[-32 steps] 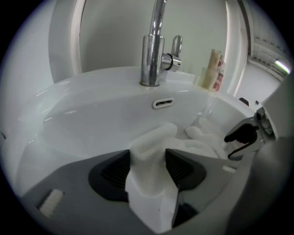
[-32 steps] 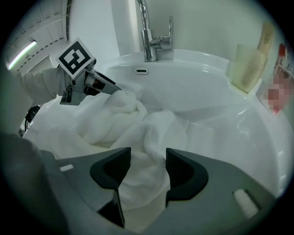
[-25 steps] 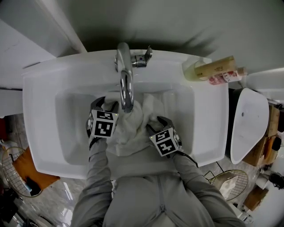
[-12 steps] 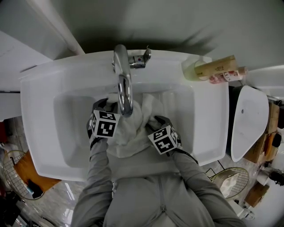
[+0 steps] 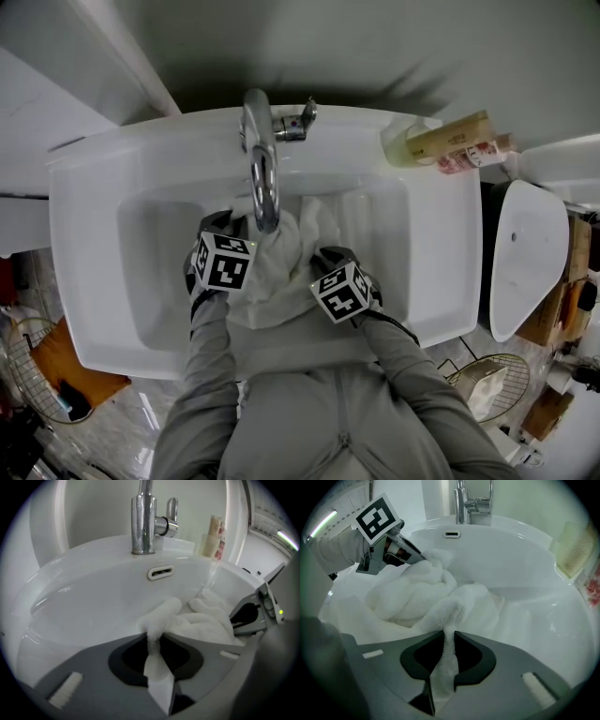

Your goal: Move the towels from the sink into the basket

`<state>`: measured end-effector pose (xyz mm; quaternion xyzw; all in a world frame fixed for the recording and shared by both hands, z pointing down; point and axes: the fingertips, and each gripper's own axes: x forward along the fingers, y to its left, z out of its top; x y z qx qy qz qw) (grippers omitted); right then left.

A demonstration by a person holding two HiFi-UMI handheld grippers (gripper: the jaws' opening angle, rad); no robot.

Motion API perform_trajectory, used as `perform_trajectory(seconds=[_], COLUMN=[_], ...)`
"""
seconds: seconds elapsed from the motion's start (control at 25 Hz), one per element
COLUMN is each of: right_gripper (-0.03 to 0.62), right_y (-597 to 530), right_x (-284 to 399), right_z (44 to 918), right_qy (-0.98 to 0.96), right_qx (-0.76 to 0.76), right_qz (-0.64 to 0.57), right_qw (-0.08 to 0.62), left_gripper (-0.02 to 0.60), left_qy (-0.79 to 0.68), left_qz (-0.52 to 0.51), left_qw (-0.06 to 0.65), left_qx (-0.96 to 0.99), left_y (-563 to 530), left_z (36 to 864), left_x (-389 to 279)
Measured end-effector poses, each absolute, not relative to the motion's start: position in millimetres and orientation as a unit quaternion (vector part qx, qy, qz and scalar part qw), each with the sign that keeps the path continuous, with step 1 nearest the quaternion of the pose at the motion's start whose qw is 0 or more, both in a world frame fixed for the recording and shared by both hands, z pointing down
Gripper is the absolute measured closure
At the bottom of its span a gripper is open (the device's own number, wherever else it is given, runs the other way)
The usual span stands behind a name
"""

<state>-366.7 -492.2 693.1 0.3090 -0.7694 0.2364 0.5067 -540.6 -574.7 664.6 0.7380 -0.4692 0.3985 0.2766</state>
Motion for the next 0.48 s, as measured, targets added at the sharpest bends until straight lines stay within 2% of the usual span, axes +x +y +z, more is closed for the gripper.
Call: perform_trajectory(seconds=[0.48], right_gripper=[0.537], right_y=[-504.4], right_x=[-357.1], right_z=[627.6], right_qy=[-0.792], right_qx=[0.372], right_qz=[0.24], right_qw=[0.421], left_gripper=[0.459], left_qy=[-0.498], left_qz=[0.374], left_qw=[0.218], left_qx=[0.752], left_y=[-563.4], left_z=[598.0], left_x=[-547.5])
